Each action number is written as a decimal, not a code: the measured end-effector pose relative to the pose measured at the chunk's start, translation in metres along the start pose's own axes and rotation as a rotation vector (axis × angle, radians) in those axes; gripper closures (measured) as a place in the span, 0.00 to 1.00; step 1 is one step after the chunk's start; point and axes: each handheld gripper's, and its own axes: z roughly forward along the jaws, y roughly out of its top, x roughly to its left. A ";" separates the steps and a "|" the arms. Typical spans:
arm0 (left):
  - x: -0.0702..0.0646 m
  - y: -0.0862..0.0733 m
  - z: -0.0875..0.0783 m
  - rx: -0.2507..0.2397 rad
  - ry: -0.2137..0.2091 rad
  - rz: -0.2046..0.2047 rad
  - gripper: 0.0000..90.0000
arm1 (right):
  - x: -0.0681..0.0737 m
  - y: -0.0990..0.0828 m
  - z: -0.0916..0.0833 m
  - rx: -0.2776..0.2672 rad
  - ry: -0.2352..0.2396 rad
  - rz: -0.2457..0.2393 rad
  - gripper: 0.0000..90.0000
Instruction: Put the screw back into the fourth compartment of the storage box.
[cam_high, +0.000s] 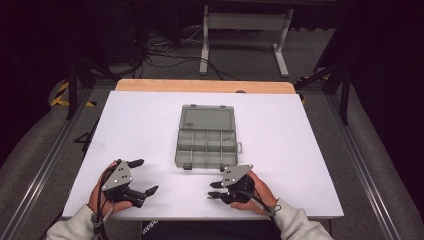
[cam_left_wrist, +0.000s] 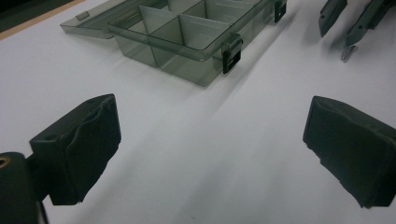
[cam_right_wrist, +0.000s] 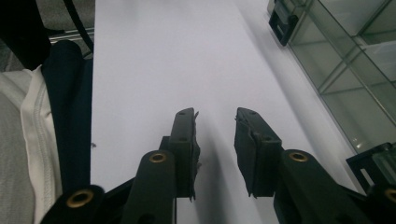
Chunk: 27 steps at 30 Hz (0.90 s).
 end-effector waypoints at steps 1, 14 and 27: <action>0.000 0.000 0.000 0.001 -0.001 0.001 0.05 | 0.000 0.000 0.000 0.003 0.007 -0.004 0.77; -0.001 0.001 -0.001 -0.002 0.004 0.003 0.05 | 0.000 0.000 0.005 0.036 0.009 -0.018 0.86; -0.001 0.001 -0.001 -0.001 0.008 0.003 0.05 | 0.001 0.001 -0.002 0.023 0.031 -0.014 0.85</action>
